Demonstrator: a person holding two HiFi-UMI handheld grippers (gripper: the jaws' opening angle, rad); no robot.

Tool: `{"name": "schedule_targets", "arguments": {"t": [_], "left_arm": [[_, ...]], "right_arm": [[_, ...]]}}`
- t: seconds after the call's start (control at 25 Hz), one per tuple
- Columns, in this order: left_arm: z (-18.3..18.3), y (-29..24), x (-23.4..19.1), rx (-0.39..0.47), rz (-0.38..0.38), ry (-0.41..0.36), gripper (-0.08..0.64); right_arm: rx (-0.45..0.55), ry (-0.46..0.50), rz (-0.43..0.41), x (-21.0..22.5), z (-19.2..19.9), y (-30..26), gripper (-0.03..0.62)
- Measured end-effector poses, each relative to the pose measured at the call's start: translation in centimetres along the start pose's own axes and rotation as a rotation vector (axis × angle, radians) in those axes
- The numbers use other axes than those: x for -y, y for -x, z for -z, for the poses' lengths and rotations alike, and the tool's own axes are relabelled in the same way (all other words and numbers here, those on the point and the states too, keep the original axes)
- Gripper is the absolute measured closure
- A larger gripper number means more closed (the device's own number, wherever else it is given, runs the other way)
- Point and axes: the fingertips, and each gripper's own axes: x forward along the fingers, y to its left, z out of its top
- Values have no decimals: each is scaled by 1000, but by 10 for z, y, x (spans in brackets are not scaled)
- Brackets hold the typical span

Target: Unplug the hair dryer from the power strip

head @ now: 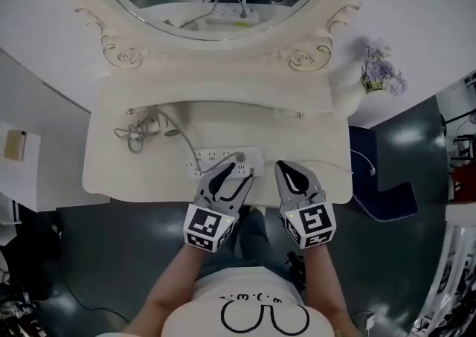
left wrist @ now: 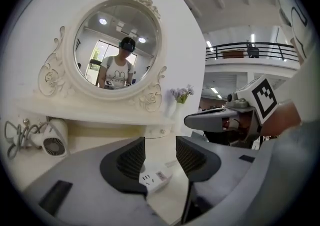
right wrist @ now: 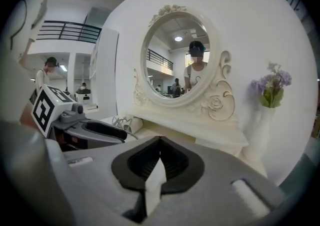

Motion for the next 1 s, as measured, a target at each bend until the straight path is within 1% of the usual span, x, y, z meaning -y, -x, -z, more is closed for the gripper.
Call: {"name": "schedule_targets", "arguments": {"t": [0.08, 0.2, 0.44, 0.48, 0.52, 0.64, 0.76, 0.8, 0.88, 1.0], "left_arm": [[12, -8, -6, -22, -42, 13, 371], [27, -19, -17, -62, -84, 17, 371], [45, -44, -33, -121, -122, -6, 373], [47, -47, -34, -127, -124, -9, 373], [48, -50, -36, -132, -125, -14, 373], [51, -57, -42, -150, -132, -50, 385], [52, -61, -46, -182, -140, -67, 408], [53, -62, -46, -194, -143, -68, 416], [57, -65, -48, -228, -153, -68, 425], [67, -68, -51, -305, -176, -84, 437]], "right_arm": [[-14, 12, -56, 0, 9, -9, 594], [-59, 10, -134, -3, 28, -22, 594], [-150, 11, -248, -12, 65, -49, 592], [-169, 15, -265, -15, 72, -52, 545], [-187, 22, -281, -17, 78, -54, 478], [-207, 71, -331, -26, 89, -63, 470], [-212, 147, -404, -38, 95, -74, 393], [-213, 167, -419, -41, 96, -77, 379], [-211, 182, -429, -42, 97, -84, 376], [-224, 200, -441, -43, 101, -92, 376]]}}
